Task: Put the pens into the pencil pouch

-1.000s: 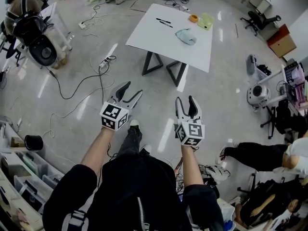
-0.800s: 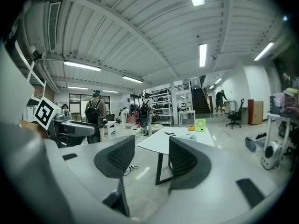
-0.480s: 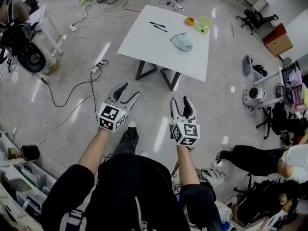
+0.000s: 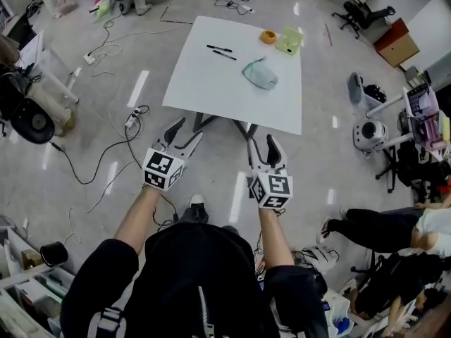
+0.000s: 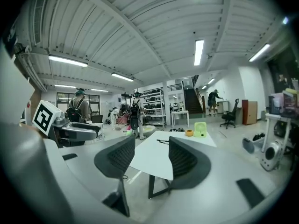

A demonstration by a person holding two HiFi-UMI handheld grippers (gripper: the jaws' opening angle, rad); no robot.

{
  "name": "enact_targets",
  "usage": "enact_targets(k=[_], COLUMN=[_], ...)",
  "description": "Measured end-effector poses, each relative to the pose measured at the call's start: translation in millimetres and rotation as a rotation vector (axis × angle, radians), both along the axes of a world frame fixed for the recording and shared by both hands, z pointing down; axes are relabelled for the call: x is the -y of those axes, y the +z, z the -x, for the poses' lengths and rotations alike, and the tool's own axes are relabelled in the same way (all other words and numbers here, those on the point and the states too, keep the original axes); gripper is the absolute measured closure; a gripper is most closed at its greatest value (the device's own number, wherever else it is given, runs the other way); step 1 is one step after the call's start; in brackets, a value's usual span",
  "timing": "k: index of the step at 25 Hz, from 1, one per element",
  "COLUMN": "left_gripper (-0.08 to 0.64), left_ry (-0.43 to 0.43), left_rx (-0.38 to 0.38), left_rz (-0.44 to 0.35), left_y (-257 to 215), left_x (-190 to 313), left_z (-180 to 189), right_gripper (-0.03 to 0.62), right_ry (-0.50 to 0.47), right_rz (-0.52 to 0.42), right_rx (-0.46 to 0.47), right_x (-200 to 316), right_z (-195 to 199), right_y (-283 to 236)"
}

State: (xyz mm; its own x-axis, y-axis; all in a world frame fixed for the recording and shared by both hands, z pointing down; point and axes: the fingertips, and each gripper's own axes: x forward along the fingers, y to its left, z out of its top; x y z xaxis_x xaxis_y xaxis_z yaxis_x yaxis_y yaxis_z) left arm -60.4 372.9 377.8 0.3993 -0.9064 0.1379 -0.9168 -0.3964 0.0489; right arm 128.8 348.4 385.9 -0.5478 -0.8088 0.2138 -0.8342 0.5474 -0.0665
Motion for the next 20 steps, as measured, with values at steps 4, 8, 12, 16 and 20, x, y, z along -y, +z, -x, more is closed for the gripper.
enact_targets(k=[4,8,12,16,20], left_gripper=[0.305,0.305,0.305,0.305,0.305], left_ry=[0.027,0.045,0.056,0.056,0.052], left_rx=[0.001,0.001,-0.002,-0.008,-0.003], left_rz=[0.002,0.004,0.012,0.034,0.044], left_y=[0.1,-0.4,4.2,14.1,20.4], left_x=[31.4,49.9,67.5,85.1,108.6], left_z=[13.8,18.5,23.5,27.3,30.7], right_gripper=[0.373,0.374,0.377,0.377,0.379], right_ry=[0.031,0.041,0.052,0.053,0.049], right_rz=[0.004,0.002,0.007,0.029,0.029], right_rx=[0.004,-0.001,-0.002,-0.003,0.004], right_x=[24.8,40.5,57.3,76.6,105.5], right_z=[12.0,17.5,21.7,24.6,26.6], right_y=[2.6,0.9,4.0,13.9,17.2])
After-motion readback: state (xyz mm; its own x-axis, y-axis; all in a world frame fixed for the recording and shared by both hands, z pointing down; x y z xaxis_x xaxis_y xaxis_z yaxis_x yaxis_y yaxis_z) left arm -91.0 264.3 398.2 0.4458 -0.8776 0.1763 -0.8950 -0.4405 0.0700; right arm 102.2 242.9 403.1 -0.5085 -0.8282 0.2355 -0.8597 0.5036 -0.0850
